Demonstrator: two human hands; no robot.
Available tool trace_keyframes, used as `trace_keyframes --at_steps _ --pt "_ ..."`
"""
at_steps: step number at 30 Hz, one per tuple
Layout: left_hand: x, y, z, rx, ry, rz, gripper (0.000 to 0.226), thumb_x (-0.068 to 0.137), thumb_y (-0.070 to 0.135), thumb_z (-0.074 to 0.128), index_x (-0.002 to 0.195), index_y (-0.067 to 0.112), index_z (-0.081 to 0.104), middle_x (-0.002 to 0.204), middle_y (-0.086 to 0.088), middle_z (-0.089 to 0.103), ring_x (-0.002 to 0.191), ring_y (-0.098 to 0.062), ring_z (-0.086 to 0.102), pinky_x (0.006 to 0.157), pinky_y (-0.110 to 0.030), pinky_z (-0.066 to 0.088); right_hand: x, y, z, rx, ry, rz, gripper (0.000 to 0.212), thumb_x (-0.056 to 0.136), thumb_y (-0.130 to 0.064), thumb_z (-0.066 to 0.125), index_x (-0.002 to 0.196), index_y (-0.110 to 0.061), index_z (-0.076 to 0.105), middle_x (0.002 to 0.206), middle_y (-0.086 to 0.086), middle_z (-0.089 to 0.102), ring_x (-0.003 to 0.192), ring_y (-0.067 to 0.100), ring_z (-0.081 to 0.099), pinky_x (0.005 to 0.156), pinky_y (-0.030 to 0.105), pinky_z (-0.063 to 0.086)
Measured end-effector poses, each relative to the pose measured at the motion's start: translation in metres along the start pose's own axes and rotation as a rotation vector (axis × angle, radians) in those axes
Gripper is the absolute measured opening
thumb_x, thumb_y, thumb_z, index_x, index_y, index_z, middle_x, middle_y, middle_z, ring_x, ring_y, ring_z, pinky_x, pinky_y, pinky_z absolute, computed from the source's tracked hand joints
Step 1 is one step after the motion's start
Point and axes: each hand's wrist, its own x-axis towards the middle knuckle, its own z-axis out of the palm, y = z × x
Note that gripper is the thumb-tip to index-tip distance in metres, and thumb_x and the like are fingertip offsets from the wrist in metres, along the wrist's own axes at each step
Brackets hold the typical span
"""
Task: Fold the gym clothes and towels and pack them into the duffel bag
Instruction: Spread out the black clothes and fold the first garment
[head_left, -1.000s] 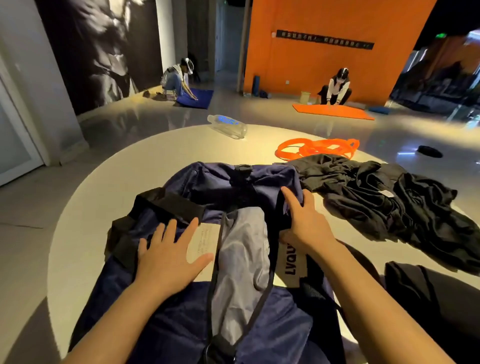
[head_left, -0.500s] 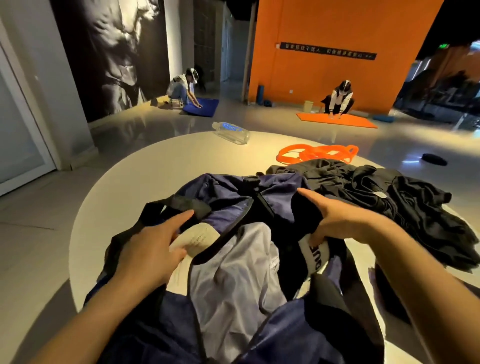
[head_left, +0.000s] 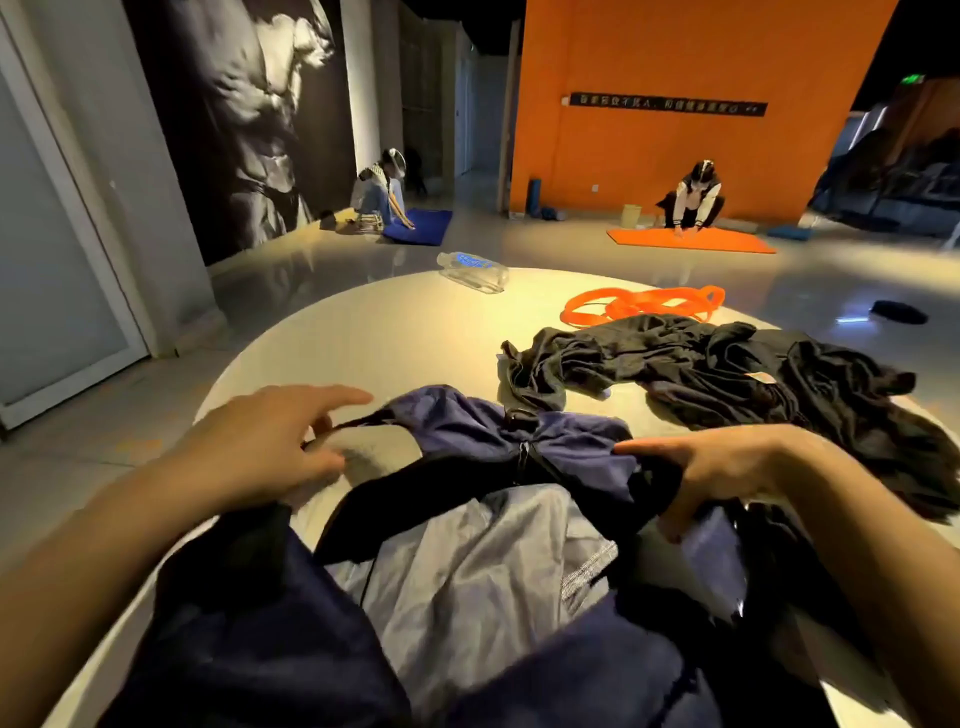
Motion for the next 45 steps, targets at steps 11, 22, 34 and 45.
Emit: trace_keyframes --at_steps 11,22,34,45 --pt "0.060 0.051 0.064 0.315 -0.111 0.146 0.067 0.094 0.050 0.047 0.151 0.032 0.016 0.154 0.002 0.023 0.134 -0.022 0.035 0.097 -0.038 0.045 0.051 -0.018 0.024 -0.640 0.514 -0.078 0.080 0.083 -0.052 0.064 0.146 -0.023 0.025 0.143 0.009 0.028 0.122 0.032 0.042 0.095 0.039 0.044" --pt "0.065 0.038 0.010 0.041 0.167 0.158 0.030 0.091 0.035 0.060 0.120 0.040 0.061 0.116 0.006 0.067 0.106 -0.021 0.060 0.080 -0.032 0.045 0.056 0.004 0.008 -0.338 0.539 -0.350 0.026 0.100 -0.029 0.046 0.105 -0.010 0.063 0.104 0.008 0.065 0.095 0.024 0.057 0.075 0.034 0.035" --pt "0.149 0.037 0.055 0.105 -0.093 0.281 0.074 0.081 0.071 0.042 0.146 0.040 0.027 0.141 0.006 0.040 0.126 -0.020 0.043 0.098 -0.038 0.042 0.092 0.020 0.025 -0.258 0.871 -0.032 0.033 0.093 -0.046 0.051 0.119 -0.024 0.052 0.118 0.007 0.059 0.105 0.026 0.055 0.077 0.032 0.040" --pt "0.168 0.022 0.092 -0.191 -0.224 0.291 0.040 0.101 0.030 0.044 0.138 0.046 0.041 0.131 0.007 0.059 0.100 -0.006 0.050 0.078 -0.018 0.033 0.100 0.034 0.034 -0.408 0.912 -0.180 0.029 0.099 -0.041 0.041 0.112 -0.024 0.060 0.110 0.003 0.064 0.099 0.025 0.056 0.072 0.031 0.039"
